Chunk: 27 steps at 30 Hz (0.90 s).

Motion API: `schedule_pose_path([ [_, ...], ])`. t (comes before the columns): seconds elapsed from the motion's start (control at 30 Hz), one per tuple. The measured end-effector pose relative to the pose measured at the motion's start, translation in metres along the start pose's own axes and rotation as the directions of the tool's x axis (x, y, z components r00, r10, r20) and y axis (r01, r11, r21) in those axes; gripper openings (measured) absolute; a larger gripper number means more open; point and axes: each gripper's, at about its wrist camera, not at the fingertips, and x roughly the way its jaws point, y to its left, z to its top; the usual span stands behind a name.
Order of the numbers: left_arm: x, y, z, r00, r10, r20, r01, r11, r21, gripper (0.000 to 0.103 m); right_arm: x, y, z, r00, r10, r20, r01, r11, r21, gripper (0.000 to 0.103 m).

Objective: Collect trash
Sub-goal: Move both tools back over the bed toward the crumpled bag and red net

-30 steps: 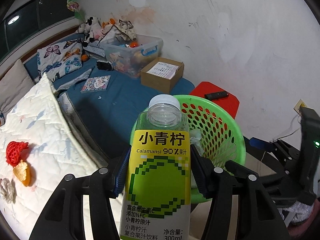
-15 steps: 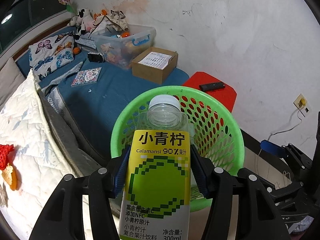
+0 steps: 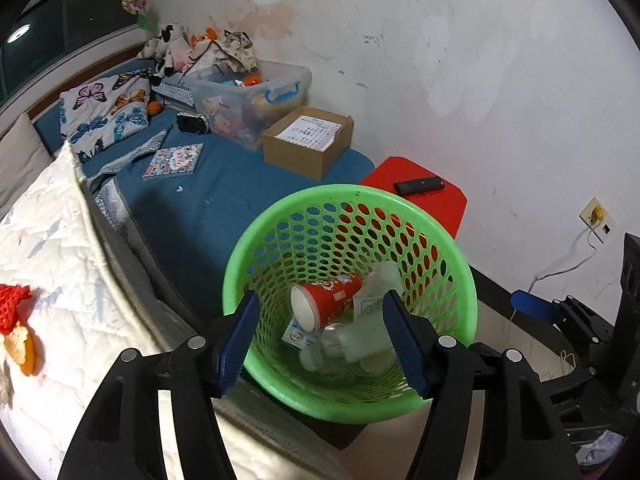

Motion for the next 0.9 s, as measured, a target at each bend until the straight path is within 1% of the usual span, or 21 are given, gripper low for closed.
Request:
schedule_pose_path([
  [0.3,-0.034,0.031,-0.02,0.998,0.049,0.035,-0.046,0.997,-0.066,0.062,0.0,0.029,0.002,0.999,0.037,-0.002,-0.037,0.998,-0.047,0.092],
  [0.53,-0.056,0.065,-0.046,0.991,0.122,0.049,-0.115,0.985,-0.129,0.062,0.007,0.06,0.007,0.997,0.08,-0.014,-0.081,0.992,-0.098,0.092],
  [0.7,-0.07,0.1,-0.065,0.984,0.172,0.046,-0.159,0.967,-0.199,0.062,0.013,0.088,0.011,0.993,0.113,-0.025,-0.115,0.983,-0.146,0.092],
  [0.9,-0.09,0.147,-0.09,0.969,0.244,0.032,-0.224,0.929,-0.294,0.062,0.023,0.122,0.016,0.988,0.148,-0.047,-0.155,0.966,-0.208,0.092],
])
